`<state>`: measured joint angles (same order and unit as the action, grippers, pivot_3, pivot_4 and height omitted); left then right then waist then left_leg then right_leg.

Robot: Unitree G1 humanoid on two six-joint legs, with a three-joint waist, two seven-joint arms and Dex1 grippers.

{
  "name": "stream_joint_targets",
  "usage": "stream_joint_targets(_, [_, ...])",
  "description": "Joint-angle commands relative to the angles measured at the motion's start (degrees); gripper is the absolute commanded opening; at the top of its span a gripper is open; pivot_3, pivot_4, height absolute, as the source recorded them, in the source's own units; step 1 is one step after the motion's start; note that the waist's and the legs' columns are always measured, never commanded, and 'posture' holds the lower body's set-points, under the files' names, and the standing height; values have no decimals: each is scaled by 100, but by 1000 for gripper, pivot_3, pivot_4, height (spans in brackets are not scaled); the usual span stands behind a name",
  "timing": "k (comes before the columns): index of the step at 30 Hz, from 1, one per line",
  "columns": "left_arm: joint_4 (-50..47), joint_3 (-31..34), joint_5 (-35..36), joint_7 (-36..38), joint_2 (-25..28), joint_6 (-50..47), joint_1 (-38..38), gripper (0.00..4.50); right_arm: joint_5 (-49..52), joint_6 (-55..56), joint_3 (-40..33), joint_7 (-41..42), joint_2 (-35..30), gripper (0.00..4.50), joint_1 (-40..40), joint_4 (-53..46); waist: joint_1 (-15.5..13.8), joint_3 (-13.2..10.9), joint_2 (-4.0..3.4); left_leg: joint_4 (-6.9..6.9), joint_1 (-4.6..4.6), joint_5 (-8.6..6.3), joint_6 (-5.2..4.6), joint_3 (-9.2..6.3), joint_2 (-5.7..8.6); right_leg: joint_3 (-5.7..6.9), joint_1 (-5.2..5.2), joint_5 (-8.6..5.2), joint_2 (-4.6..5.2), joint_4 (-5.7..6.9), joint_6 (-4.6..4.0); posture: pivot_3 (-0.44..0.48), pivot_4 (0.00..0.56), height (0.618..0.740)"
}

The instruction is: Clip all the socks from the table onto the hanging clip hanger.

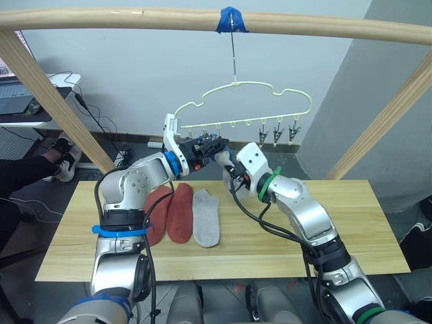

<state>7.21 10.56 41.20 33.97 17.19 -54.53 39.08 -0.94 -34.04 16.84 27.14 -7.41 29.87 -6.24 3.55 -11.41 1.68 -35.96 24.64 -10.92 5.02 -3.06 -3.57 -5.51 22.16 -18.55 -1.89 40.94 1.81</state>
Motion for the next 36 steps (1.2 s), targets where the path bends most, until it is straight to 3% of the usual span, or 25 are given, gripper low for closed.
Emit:
stream_joint_targets(1, [-236,48,73,77,100,52,50,2863,83,94,-112,-55,33,0,74,-24,-3,0,0,0,0,0,0,0,0,0,0,0,0,0,0,-18,144,740])
stream_joint_targets(5, [-307,102,93,132,257,49,20,4013,230,79,-256,-74,128,0,40,75,-3,0,0,0,0,0,0,0,0,0,1,0,0,0,0,-20,142,740])
stream_joint_targets(7, [-465,43,56,189,389,70,-89,4494,316,69,-357,-65,160,548,-2,152,0,0,0,1,1,0,0,0,-1,0,3,0,0,0,0,-16,143,740])
stream_joint_targets(12, [-1001,-241,-181,322,751,243,-531,4500,473,23,-573,18,-48,2077,-330,155,-20,0,0,5,1,0,0,1,-1,-1,3,0,0,-4,0,-1,149,740])
stream_joint_targets(19, [-1557,-175,3,464,1007,122,-1024,4500,812,-372,-988,-12,-496,4487,-1092,-844,-83,-1,0,2,8,-1,0,1,1,-2,5,-1,3,-8,1,17,158,740])
stream_joint_targets(21, [-1723,-114,99,356,1011,-14,-1150,4500,928,-364,-1165,-229,-336,4487,-1222,-1120,-50,-1,0,2,6,-1,-1,2,-2,-3,6,-4,1,-6,6,23,163,740])
stream_joint_targets(24, [-2165,-99,-532,-142,944,760,-1550,4500,850,-170,-1231,-598,-125,4487,-1387,-1559,-27,-1,-1,6,5,-1,-1,-1,-8,-2,7,-5,-3,-6,8,23,163,740])
stream_joint_targets(26, [-2312,-271,-815,-87,1129,1020,-1749,4500,802,-189,-1245,-794,-37,4487,-1389,-1740,-35,-2,-1,10,4,-1,-1,1,-7,-4,9,-5,-3,-6,7,29,169,740])
stream_joint_targets(30, [-2235,-194,-627,564,1264,1480,-1876,4500,861,-115,-1274,-1063,178,4487,-1187,-1854,-74,-2,-2,9,5,-1,-1,3,-3,-6,9,-5,-1,-8,7,28,170,740])
stream_joint_targets(35, [-2538,-502,-1033,1580,1698,2658,-2227,4500,772,233,-1231,-1279,394,4487,-851,-1542,-87,-3,-3,10,5,-1,-1,11,-4,-11,10,-13,0,-17,19,43,165,740])
stream_joint_targets(36, [-2581,-532,-1075,1659,1714,2836,-2275,4500,756,294,-1267,-1359,445,4321,-771,-1428,-93,-3,-3,15,5,-1,-1,11,-3,-12,10,-8,0,-19,9,43,165,740])
